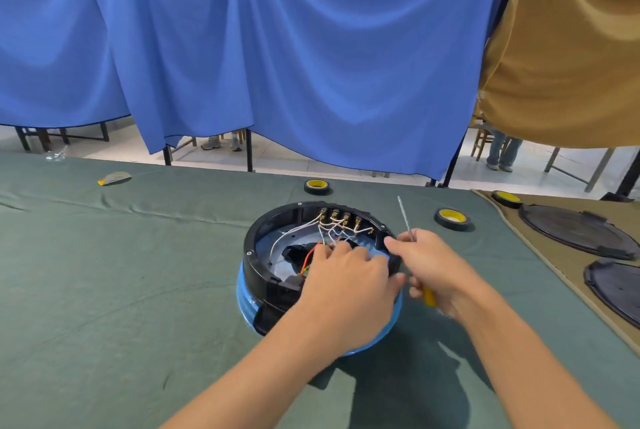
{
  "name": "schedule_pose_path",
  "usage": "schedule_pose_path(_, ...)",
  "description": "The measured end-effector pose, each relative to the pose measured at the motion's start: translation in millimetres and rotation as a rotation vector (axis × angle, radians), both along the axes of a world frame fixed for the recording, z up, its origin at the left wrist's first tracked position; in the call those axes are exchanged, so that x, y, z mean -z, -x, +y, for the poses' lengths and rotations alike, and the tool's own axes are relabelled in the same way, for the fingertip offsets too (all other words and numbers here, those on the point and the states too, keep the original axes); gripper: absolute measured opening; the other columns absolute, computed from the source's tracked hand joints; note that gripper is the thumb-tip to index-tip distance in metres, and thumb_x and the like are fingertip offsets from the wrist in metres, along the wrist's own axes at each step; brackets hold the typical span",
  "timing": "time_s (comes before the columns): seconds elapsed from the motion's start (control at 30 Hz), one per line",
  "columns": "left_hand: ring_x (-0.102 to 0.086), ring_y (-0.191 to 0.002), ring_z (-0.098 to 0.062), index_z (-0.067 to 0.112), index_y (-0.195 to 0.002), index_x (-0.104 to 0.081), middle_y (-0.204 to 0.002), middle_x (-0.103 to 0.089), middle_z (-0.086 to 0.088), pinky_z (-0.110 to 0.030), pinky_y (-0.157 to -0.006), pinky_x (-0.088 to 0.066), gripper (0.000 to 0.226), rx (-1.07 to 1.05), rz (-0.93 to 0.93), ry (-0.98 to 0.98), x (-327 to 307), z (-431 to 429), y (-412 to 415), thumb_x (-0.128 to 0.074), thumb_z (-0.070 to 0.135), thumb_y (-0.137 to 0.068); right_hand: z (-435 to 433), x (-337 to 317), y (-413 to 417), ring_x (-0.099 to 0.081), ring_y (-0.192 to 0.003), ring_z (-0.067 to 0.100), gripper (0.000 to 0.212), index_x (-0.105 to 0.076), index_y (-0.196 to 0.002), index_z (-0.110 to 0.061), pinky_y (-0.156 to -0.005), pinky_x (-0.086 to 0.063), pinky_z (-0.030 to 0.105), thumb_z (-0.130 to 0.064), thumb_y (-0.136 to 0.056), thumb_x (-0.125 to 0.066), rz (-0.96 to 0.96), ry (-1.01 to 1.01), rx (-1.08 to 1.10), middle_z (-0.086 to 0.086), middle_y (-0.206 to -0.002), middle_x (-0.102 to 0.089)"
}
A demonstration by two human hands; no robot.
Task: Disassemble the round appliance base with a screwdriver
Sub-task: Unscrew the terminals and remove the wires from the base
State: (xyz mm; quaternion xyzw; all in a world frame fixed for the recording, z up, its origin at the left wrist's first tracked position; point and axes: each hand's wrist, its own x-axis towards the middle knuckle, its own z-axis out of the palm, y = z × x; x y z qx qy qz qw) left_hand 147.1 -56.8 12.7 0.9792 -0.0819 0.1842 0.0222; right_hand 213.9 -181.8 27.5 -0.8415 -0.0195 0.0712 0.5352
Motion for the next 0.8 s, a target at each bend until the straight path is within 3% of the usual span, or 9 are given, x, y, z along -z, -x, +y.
schedule_pose_path(0.13,-0.049,-0.109,-0.025,0.017,-0.101,-0.056,-0.108,-0.063,0.000,-0.038,-0.093,-0.032,0.042,0.115,-0.030,-0.148,5,8,1,-0.024,0.046,-0.103,-30,-18,-3,-0.046,-0.064,0.021,0.026,-0.049,-0.117,-0.012,-0.059,-0.038,0.037,-0.010,-0.091,-0.051,-0.082,0.237,-0.076,0.012,-0.084,-0.055)
schedule_pose_path(0.23,-0.049,-0.110,-0.024,0.018,-0.098,-0.058,-0.105,-0.063,-0.003,-0.040,-0.092,-0.041,0.037,0.175,0.111,-0.014,-3,22,-2,-0.032,0.044,-0.102,-43,-22,-3,-0.059,-0.066,0.017,0.032,-0.055,-0.123,0.002,-0.066,-0.052,0.036,0.000,-0.092,-0.046,-0.189,0.428,-0.150,0.010,-0.079,-0.058)
schedule_pose_path(0.33,-0.051,-0.104,-0.023,0.024,-0.109,-0.064,-0.104,-0.061,-0.001,-0.041,-0.089,-0.043,0.029,0.249,0.281,0.124,-13,39,-4,-0.041,0.040,-0.101,-46,-28,0,-0.065,-0.060,0.007,0.023,-0.064,-0.112,0.001,-0.059,-0.053,0.021,-0.004,-0.092,-0.054,-0.267,0.395,-0.200,0.010,-0.079,-0.070)
schedule_pose_path(0.43,-0.054,-0.096,-0.020,0.030,-0.112,-0.068,-0.101,-0.065,0.007,-0.041,-0.089,-0.046,0.024,0.283,0.419,0.222,-22,48,-5,-0.049,0.037,-0.098,-44,-30,0,-0.064,-0.056,0.008,0.010,-0.066,-0.096,-0.017,-0.051,-0.048,0.020,-0.012,-0.088,-0.063,-0.319,0.325,-0.212,0.001,-0.075,-0.073)
schedule_pose_path(0.53,-0.058,-0.096,-0.022,0.027,-0.105,-0.068,-0.101,-0.068,0.004,-0.040,-0.084,-0.049,0.030,0.191,0.328,0.153,-24,38,-9,-0.046,0.044,-0.096,-39,-29,-1,-0.062,-0.050,0.005,0.006,-0.064,-0.088,-0.021,-0.047,-0.043,0.022,-0.020,-0.084,-0.069,-0.395,0.287,-0.120,-0.004,-0.071,-0.072)
schedule_pose_path(0.63,-0.057,-0.097,-0.028,0.020,-0.100,-0.059,-0.103,-0.063,-0.003,-0.035,-0.068,-0.038,0.041,0.056,0.113,0.032,-18,17,-17,-0.038,0.056,-0.096,-36,-25,-3,-0.057,-0.043,0.005,0.004,-0.068,-0.079,-0.027,-0.055,-0.042,0.021,-0.026,-0.083,-0.070,-0.515,0.303,-0.025,-0.012,-0.057,-0.066)
schedule_pose_path(0.8,-0.059,-0.096,-0.032,0.015,-0.104,-0.055,-0.102,-0.062,-0.006,-0.035,-0.063,-0.031,0.035,0.134,-0.032,-0.070,-1,-1,-23,-0.036,0.044,-0.101,-38,-22,-3,-0.052,-0.036,0.005,0.006,-0.074,-0.075,-0.028,-0.070,-0.042,0.027,-0.031,-0.081,-0.073,-0.563,0.222,0.044,-0.010,-0.043,-0.060)
